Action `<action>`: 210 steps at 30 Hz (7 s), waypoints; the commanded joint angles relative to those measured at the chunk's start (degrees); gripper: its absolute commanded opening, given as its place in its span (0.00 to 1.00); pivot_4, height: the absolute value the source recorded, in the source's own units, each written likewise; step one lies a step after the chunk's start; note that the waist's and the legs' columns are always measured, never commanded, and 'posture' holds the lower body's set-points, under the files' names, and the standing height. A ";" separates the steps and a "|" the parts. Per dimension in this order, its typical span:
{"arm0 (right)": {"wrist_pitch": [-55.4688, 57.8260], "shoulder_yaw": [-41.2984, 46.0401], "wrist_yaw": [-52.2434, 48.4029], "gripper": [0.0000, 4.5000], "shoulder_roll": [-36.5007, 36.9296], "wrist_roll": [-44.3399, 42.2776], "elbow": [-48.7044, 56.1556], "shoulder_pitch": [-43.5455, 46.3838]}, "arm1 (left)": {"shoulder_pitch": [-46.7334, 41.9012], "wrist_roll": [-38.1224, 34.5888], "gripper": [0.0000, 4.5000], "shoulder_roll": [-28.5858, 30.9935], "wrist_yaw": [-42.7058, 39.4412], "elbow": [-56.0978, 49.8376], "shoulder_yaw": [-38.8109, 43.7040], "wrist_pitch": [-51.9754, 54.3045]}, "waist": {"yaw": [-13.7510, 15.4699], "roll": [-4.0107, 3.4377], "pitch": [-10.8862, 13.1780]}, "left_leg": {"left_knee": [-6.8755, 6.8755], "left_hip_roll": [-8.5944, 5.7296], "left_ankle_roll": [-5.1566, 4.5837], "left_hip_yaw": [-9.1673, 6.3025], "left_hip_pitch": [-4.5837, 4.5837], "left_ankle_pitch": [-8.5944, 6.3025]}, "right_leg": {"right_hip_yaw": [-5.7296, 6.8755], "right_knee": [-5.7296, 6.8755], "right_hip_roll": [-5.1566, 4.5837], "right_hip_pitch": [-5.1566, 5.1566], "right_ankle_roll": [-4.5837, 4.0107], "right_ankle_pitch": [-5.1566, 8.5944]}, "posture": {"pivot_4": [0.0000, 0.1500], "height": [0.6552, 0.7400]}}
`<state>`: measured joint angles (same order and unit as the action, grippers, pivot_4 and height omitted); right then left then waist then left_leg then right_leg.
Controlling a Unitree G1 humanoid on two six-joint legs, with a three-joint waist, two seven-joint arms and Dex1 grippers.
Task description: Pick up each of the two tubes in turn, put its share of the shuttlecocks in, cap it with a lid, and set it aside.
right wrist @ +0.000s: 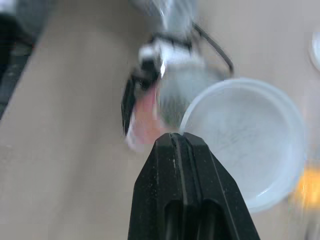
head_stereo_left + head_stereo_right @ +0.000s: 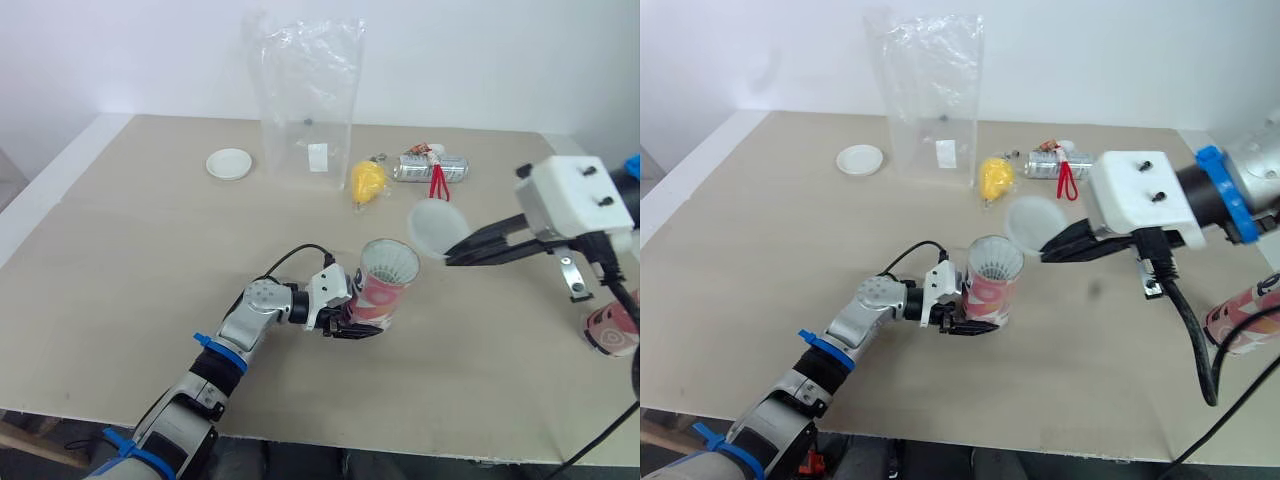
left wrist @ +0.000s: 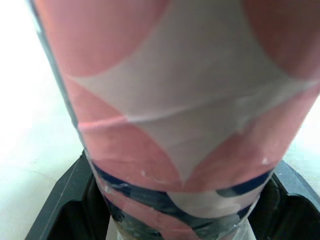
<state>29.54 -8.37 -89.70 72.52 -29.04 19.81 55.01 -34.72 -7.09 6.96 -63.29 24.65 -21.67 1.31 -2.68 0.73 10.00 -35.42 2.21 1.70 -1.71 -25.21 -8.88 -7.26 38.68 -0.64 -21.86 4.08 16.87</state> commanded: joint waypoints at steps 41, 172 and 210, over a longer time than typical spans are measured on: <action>-15.38 -28.95 -2.80 0.01 -1.24 -3.71 -10.79 16.55 | 3.26 1.77 0.66 2.08 1.19 -2.02 -1.33 4.40 | 0.03 -0.01 -0.01 | 0.01 0.06 0.03 -0.05 0.03 -0.32 | 0.10 0.16 0.01 -0.01 -0.04 0.16 | 1.00 1.00; -7.71 21.36 27.83 0.99 -33.83 0.57 1.47 -57.69 | 1.17 -1.03 1.00 4.12 0.22 -1.54 2.07 -0.28 | -0.38 0.11 -0.32 | -0.07 0.35 -0.03 -0.03 0.15 -0.29 | -0.09 0.31 0.50 0.03 0.00 0.07 | 1.00 1.00; -28.42 3.41 28.10 0.99 -43.75 12.23 -21.69 -41.85 | 8.21 -4.73 1.00 15.54 -3.37 -16.18 6.29 1.92 | -0.05 0.14 -0.19 | -0.01 0.35 0.03 -0.07 0.09 -0.32 | -0.04 0.30 0.48 0.02 -0.05 0.17 | 1.00 1.00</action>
<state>1.92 -4.88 -62.03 29.14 -16.47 -2.25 12.09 -26.86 -10.27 21.97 -66.73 11.44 -16.94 2.99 -2.72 0.88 9.82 -35.44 2.55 1.73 -1.78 -25.12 -9.20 -7.29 38.98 -0.17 -21.84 4.03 17.04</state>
